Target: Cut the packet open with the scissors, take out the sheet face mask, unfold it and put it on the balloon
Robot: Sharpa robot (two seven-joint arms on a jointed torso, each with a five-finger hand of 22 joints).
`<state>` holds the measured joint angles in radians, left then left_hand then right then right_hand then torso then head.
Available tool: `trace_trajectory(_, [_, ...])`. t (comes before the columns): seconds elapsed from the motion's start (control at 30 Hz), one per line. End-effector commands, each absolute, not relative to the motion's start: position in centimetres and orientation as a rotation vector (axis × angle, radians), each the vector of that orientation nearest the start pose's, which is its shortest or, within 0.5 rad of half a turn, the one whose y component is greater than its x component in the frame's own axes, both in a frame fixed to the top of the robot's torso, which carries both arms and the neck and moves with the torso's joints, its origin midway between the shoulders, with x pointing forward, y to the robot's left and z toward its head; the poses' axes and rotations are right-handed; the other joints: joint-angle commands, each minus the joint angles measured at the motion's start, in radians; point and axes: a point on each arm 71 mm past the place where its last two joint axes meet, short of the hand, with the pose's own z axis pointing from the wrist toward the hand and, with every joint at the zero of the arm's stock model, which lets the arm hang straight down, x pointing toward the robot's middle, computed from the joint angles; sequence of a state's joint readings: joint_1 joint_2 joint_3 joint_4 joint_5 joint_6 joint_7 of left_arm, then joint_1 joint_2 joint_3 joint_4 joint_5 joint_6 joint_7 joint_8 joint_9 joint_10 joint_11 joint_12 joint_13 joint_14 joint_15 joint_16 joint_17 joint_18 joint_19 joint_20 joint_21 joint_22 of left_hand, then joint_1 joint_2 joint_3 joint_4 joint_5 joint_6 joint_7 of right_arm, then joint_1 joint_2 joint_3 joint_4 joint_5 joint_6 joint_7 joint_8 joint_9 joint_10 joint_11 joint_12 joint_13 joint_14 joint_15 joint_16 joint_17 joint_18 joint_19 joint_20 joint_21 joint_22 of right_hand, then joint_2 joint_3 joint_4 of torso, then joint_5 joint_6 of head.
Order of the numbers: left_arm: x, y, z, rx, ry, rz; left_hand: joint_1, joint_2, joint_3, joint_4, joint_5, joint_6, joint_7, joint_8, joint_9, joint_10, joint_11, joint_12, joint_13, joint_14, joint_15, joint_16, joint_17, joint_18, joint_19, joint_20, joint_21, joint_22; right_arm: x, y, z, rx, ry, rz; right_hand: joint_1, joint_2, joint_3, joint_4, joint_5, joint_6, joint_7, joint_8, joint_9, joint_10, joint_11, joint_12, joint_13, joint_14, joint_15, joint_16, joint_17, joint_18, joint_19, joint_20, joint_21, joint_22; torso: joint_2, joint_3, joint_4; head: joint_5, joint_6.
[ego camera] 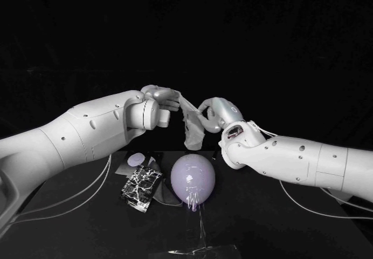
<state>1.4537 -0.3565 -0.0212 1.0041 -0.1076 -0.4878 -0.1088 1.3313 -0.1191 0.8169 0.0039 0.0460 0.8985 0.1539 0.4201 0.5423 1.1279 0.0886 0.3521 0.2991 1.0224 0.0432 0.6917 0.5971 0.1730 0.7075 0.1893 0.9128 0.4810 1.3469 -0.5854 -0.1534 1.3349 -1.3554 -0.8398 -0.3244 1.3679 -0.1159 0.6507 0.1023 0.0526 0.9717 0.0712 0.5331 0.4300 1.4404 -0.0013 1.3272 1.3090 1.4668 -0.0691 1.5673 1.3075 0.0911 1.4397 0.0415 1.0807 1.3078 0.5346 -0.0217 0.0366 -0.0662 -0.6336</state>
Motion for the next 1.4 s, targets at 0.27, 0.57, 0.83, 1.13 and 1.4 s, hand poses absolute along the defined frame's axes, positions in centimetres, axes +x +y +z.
trace_trajectory(0.27, [59.5,11.4,-8.2,-1.115,1.556,-1.166,-0.002,-0.007,0.008,-0.004,0.004,0.008,0.002,0.002,0.353,0.009,0.0,-0.004,-0.002,0.003,-0.006,0.003,-0.002,0.01,-0.001,-0.006,0.008,0.003,54.0,-15.4,-11.1,0.096,1.373,0.575,-0.015,-0.003,0.008,-0.003,-0.004,0.002,-0.002,0.044,0.015,0.001,-0.005,0.006,0.061,0.104,0.003,0.003,0.263,-0.014,0.007,0.001,0.021,0.161,0.003,-0.0019,0.0042,-0.009,0.004])
trace_trajectory(0.57, [59.4,12.1,-8.3,-1.107,1.555,-1.157,-0.002,-0.007,0.009,-0.004,0.004,0.009,0.002,0.001,0.353,0.009,0.0,-0.004,-0.002,0.002,-0.006,0.003,-0.003,0.009,-0.001,-0.006,0.009,0.003,54.9,-16.4,-8.9,0.013,1.455,0.536,-0.019,-0.006,0.01,-0.008,-0.004,0.002,-0.003,0.046,0.015,0.0,-0.005,0.004,0.059,0.104,0.004,0.003,0.263,-0.015,0.009,0.0,0.027,0.162,0.001,-0.0035,0.003,-0.011,0.003])
trace_trajectory(0.83, [59.7,12.8,-8.4,-1.1,1.527,-1.14,-0.002,-0.006,0.01,-0.004,0.004,0.009,0.002,0.001,0.353,0.01,0.0,-0.005,-0.002,0.003,-0.006,0.003,-0.003,0.009,-0.002,-0.006,0.01,0.003,55.7,-17.0,-6.4,-0.132,1.518,0.429,-0.022,-0.009,0.01,-0.011,-0.004,0.002,-0.003,0.047,0.016,0.001,-0.005,0.005,0.06,0.104,0.005,0.003,0.263,-0.017,0.011,0.0,0.037,0.165,0.0,-0.002,0.0033,-0.013,0.005])
trace_trajectory(1.13, [59.8,13.5,-8.4,-1.083,1.488,-1.153,-0.001,-0.007,0.016,-0.007,0.005,0.012,0.001,-0.001,0.354,0.012,0.0,-0.004,-0.003,0.002,-0.007,0.004,-0.004,0.009,-0.004,-0.007,0.014,0.005,55.9,-17.2,-4.2,-0.268,1.445,0.255,-0.028,-0.012,0.011,-0.016,-0.004,0.007,-0.006,0.049,0.017,0.008,-0.006,0.012,0.067,0.104,0.005,0.003,0.263,-0.022,0.019,0.0,0.068,0.171,0.002,-0.0019,0.0031,-0.024,0.009])
trace_trajectory(1.4, [59.1,12.6,-7.9,-1.03,1.477,-1.241,0.0,-0.011,0.026,-0.013,0.005,0.014,0.003,-0.005,0.357,0.012,0.0,-0.006,-0.004,-0.001,-0.006,0.006,-0.006,0.008,-0.01,-0.007,0.022,0.01,55.4,-15.9,-3.2,-0.42,1.306,0.134,-0.036,-0.017,0.015,-0.021,-0.004,0.017,-0.01,0.053,0.017,0.02,-0.009,0.027,0.08,0.104,0.004,0.003,0.263,-0.028,0.029,-0.001,0.107,0.18,0.003,-0.001,0.0014,-0.021,0.011])
